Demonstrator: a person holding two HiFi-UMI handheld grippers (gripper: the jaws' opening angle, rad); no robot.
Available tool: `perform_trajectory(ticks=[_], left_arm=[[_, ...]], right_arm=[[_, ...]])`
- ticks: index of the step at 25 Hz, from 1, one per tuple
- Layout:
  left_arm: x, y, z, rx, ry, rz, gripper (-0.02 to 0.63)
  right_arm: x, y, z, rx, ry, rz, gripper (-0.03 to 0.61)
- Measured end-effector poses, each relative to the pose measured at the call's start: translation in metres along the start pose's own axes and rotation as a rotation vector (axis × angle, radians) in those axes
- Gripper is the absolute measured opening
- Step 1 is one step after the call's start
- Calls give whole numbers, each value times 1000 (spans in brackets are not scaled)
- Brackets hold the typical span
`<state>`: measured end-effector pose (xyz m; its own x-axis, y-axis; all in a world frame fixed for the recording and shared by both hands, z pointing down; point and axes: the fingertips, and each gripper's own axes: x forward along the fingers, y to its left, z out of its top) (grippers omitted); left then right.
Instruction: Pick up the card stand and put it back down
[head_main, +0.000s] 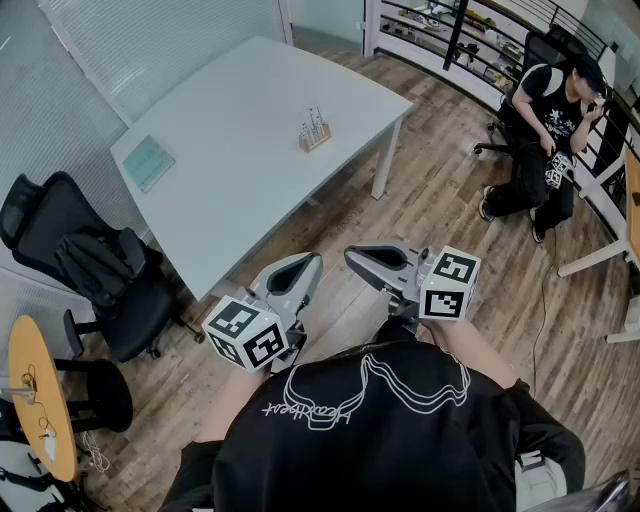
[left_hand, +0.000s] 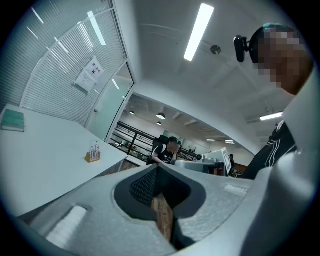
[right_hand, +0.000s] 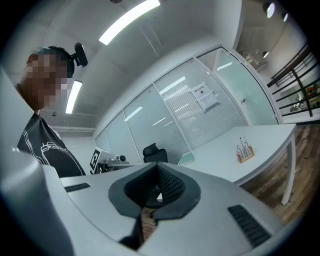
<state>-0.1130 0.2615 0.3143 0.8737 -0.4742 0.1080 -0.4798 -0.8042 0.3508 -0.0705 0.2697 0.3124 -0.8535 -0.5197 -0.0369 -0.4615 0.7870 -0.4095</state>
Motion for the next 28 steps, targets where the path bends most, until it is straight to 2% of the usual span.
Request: perform_trajectory(ticks=[19, 23, 28], left_arm=[[-6, 3, 4, -11, -4, -14, 14], [-9, 6, 10, -3, -9, -10, 14], [2, 15, 16, -4, -19, 3, 14]], right_arm=[[11, 0, 3, 1, 14, -21, 8], [19, 4, 10, 45, 6, 23, 8], [16, -9, 14, 7, 10, 4, 9]])
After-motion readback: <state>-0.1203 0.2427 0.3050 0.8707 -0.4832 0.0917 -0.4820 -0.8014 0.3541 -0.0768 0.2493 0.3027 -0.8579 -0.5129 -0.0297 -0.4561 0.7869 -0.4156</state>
